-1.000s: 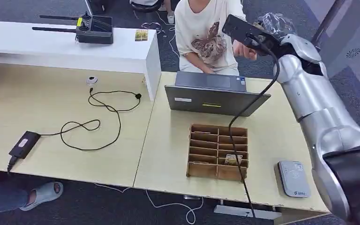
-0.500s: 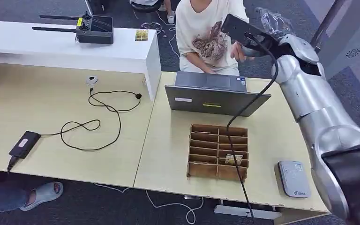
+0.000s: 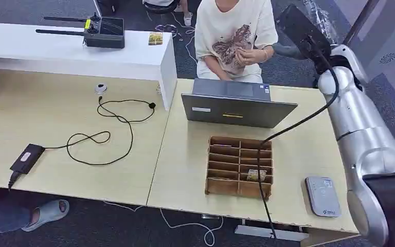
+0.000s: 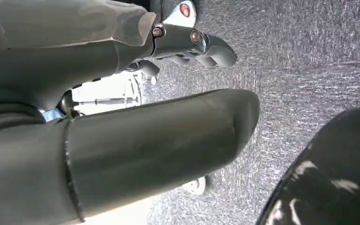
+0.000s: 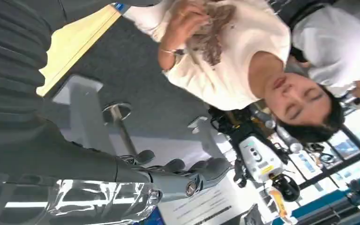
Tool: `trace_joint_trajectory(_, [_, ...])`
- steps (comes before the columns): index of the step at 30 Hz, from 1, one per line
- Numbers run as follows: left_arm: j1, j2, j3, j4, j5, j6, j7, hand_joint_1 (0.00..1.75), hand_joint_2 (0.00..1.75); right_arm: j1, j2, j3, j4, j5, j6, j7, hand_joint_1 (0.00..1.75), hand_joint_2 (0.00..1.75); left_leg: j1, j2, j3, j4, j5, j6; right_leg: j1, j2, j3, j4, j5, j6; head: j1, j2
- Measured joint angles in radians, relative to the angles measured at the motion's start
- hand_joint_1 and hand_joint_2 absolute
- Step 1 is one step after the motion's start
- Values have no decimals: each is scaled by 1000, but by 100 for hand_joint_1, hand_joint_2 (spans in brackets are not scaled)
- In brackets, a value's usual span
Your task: Pass the card to the sensor for recognition and then transmit it.
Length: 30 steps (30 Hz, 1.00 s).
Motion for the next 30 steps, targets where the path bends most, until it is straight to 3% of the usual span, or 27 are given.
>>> trace_joint_trajectory(6, [1,0,0,0,3,2,13,0,0,158,-66,-79,-154,-156,86,-83,0,175,0,0,0,0,0,0,0,0,0,0,0,0,0,0])
trace_joint_trajectory(11, [2,0,3,0,5,3,21,0,0,347,-129,-133,-429,-348,138,-85,0,175,0,-2,-1,0,0,0,0,-1,0,0,0,0,0,0])
trace_joint_trajectory(14, [2,-1,10,0,6,8,21,0,0,482,-157,-166,-616,-415,105,-93,0,175,0,-2,-1,0,-1,1,0,-1,0,0,-1,1,0,0])
trace_joint_trajectory(19, [4,-3,18,0,5,17,21,0,0,766,-171,-241,-933,-411,53,-91,0,175,0,-3,-2,-1,-2,1,0,-3,0,0,-2,1,0,0])
trace_joint_trajectory(24, [4,-6,19,0,4,19,31,0,0,979,-170,-298,-1137,-402,46,-88,0,175,0,-3,-2,-1,-2,1,0,-3,0,-1,-3,2,0,0])
trace_joint_trajectory(27, [4,-6,23,0,4,26,42,0,0,1105,-154,-310,-1223,-379,21,-100,0,175,0,-3,-2,-1,-3,1,0,-3,0,-1,-3,2,0,0])
trace_joint_trajectory(30, [4,-8,25,0,3,31,61,0,0,1223,-98,-302,-1295,-281,-62,-92,0,175,0,-3,-2,-2,-3,1,0,-3,0,-1,-4,1,0,0])
